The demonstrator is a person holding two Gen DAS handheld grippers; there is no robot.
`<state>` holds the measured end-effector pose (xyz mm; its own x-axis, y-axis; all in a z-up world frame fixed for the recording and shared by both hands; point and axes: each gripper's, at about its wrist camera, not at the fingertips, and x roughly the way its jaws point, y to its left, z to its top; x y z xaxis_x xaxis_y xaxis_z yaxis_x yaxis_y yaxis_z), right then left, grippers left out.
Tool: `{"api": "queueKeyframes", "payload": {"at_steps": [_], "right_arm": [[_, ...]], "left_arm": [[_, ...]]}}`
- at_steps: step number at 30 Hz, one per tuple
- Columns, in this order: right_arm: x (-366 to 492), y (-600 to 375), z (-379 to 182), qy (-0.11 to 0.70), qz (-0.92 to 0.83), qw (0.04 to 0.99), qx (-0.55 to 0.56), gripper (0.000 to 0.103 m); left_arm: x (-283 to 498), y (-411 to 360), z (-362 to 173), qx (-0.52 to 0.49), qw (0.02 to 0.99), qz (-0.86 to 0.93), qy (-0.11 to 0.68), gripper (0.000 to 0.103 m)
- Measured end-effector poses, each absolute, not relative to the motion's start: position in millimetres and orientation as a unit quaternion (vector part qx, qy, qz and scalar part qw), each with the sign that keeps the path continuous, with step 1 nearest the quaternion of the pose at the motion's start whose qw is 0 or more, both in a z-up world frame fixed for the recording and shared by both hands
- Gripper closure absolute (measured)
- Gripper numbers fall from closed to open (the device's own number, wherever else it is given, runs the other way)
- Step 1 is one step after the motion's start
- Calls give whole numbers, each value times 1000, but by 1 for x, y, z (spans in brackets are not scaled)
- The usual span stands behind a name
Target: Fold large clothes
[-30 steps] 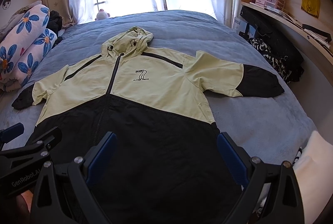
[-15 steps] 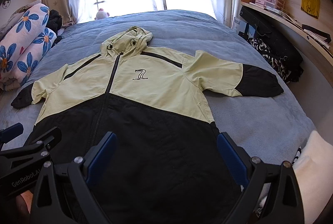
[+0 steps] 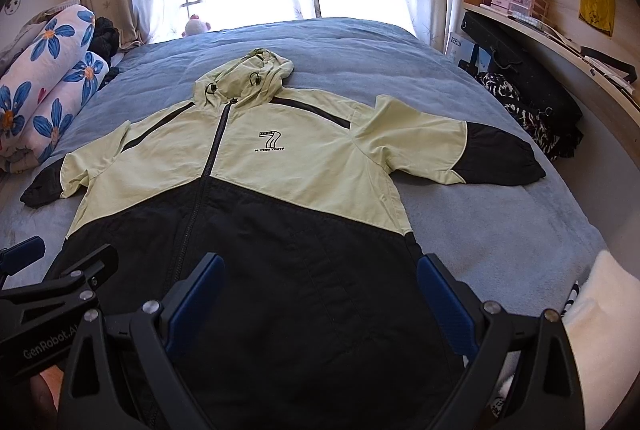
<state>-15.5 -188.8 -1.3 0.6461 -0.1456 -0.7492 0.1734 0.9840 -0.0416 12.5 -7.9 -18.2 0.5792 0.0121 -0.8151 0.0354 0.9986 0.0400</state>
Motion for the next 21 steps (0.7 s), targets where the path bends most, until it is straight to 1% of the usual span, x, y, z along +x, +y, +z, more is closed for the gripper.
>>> {"api": "queueKeyframes", "payload": {"at_steps": [21], "right_arm": [[-15, -190, -1, 409, -90, 908, 16, 5]], "left_arm": [[12, -9, -20, 26, 888, -8, 459, 5]]}}
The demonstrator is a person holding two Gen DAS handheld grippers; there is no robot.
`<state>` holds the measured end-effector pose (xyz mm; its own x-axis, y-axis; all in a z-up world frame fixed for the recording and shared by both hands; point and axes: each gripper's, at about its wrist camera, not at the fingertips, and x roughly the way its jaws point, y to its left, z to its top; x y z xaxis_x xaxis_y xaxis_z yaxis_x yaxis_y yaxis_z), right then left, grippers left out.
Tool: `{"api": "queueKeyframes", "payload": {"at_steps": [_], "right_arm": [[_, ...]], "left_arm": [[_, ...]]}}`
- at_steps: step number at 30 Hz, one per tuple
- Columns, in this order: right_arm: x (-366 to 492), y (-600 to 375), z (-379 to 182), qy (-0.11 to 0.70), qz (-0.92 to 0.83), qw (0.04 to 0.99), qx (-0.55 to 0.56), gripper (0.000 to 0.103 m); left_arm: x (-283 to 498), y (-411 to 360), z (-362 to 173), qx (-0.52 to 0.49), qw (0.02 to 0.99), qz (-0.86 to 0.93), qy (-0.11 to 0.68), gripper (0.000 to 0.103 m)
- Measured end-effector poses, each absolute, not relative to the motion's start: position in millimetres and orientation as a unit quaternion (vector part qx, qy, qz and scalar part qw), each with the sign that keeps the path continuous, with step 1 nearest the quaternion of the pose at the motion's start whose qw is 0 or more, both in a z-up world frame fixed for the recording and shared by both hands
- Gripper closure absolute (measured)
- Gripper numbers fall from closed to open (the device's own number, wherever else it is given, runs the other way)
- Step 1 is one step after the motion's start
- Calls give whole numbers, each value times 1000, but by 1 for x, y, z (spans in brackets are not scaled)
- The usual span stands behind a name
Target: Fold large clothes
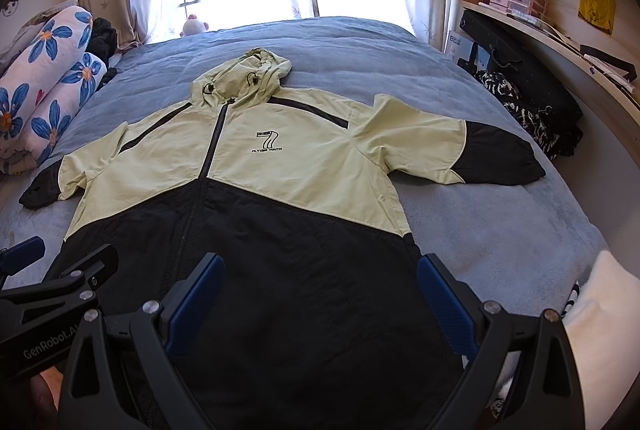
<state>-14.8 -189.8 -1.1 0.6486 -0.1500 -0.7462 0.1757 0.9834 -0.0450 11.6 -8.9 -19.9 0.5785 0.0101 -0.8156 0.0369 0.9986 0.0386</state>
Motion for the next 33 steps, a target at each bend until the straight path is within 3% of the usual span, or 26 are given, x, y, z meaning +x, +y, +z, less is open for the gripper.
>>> {"api": "queueKeyframes", "payload": {"at_steps": [18, 33], "right_arm": [[-8, -195, 31, 366, -93, 925, -25, 5], [29, -254, 99, 408, -53, 911, 19, 5]], "left_arm": [[35, -24, 8, 25, 898, -35, 437, 5], [78, -68, 83, 42, 926, -95, 363, 5]]}}
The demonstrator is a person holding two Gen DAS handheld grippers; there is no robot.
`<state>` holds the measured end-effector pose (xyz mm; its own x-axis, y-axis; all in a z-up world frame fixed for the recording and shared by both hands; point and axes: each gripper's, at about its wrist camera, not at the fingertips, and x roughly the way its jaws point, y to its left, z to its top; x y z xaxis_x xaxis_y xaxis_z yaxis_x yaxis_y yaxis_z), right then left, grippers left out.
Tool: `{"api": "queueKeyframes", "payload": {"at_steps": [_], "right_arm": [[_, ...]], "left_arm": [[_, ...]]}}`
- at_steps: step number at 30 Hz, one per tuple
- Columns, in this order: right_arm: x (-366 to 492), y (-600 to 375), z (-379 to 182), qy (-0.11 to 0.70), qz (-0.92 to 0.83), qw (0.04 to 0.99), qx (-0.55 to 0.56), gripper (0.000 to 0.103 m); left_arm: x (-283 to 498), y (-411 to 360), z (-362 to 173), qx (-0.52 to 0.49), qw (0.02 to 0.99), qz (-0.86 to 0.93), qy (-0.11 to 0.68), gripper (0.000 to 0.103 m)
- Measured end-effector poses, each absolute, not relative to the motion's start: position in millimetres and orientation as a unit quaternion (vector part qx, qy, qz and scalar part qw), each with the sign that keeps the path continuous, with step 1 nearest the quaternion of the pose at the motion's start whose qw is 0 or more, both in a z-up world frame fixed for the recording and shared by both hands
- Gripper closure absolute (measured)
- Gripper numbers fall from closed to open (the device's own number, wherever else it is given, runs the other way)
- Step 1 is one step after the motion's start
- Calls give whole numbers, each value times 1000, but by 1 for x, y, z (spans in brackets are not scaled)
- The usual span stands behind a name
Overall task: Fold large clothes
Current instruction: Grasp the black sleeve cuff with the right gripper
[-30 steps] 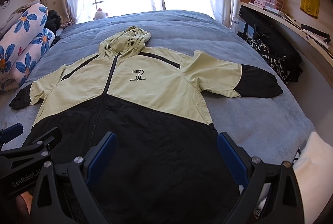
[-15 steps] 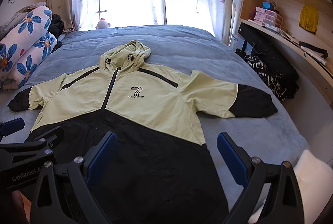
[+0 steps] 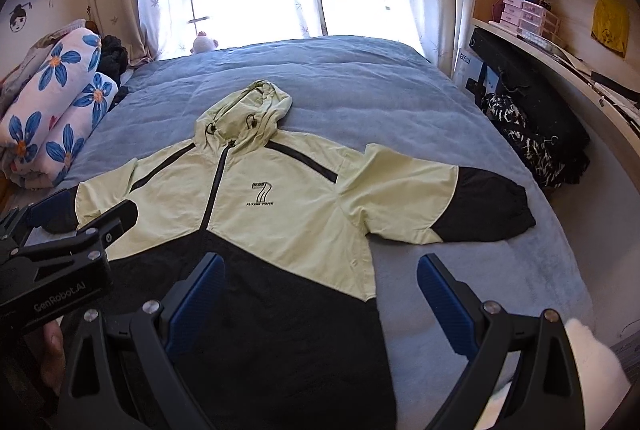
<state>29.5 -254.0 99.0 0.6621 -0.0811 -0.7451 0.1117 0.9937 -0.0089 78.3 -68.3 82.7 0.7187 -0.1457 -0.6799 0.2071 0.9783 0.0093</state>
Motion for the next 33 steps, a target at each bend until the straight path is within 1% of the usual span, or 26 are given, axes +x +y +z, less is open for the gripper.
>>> {"api": "queueKeyframes", "payload": {"at_steps": [7, 12, 15, 19, 24, 30, 33], "right_arm": [[54, -294, 132, 383, -55, 921, 41, 5], [84, -346, 129, 376, -98, 919, 68, 5], [109, -393, 105, 397, -124, 904, 103, 6], [138, -450, 65, 418, -182, 883, 109, 6], [160, -521, 17, 444, -237, 853, 138, 6], [160, -598, -33, 469, -293, 810, 193, 6], [155, -628, -55, 473, -309, 794, 226, 6]], "left_arm": [[114, -102, 99, 64, 924, -118, 359, 5], [149, -137, 98, 75, 925, -116, 354, 5], [178, -164, 83, 84, 919, -120, 366, 5], [220, -202, 51, 85, 903, -144, 396, 5], [251, -231, 19, 66, 913, -135, 380, 5], [274, -257, -16, 53, 916, -141, 371, 5], [283, -271, -38, 50, 908, -156, 386, 5]]}}
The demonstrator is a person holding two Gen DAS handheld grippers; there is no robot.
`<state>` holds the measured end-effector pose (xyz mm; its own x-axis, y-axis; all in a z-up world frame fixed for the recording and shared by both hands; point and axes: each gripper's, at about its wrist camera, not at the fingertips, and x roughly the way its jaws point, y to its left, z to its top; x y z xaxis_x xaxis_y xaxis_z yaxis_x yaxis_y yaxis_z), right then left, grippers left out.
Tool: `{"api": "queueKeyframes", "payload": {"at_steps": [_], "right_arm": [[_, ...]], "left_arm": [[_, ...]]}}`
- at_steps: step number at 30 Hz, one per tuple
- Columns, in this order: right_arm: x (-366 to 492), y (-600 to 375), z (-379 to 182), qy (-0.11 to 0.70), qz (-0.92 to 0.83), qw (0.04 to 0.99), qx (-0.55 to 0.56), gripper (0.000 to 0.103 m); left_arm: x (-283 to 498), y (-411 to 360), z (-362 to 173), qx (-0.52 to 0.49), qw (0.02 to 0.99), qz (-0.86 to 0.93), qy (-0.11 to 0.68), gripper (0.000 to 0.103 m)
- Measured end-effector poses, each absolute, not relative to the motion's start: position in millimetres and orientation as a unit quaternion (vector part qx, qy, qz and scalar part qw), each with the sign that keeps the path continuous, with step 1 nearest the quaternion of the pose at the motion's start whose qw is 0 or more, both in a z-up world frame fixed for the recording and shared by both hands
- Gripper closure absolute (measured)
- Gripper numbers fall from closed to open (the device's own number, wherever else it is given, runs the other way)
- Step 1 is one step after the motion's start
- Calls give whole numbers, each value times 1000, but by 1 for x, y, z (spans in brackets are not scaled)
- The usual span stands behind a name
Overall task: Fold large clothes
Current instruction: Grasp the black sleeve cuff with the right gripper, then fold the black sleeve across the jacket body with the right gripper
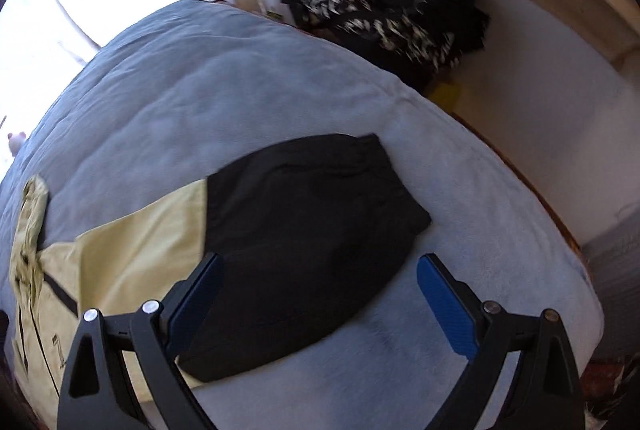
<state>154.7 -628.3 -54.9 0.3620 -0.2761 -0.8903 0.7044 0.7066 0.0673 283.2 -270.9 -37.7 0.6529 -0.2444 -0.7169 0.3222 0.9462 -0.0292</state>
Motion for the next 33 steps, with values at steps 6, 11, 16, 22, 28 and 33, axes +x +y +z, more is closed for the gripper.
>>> {"api": "queueKeyframes", "payload": {"at_steps": [6, 11, 16, 22, 28, 33], "right_arm": [[144, -666, -95, 477, -311, 763, 307, 9], [150, -679, -124, 489, -300, 743, 344, 20], [159, -677, -131, 483, -306, 753, 327, 38], [161, -674, -123, 473, -295, 773, 302, 93], [160, -646, -80, 430, -289, 817, 252, 96], [168, -590, -15, 381, -228, 874, 199, 96]], "left_arm": [[289, -295, -78, 53, 894, -160, 414, 5], [292, -313, -102, 62, 882, -162, 439, 5], [289, -328, -112, 83, 873, -175, 448, 17], [285, -322, -103, 68, 872, -175, 451, 24], [276, -305, -81, 77, 882, -165, 434, 28], [273, -270, -58, 56, 888, -140, 434, 28]]}}
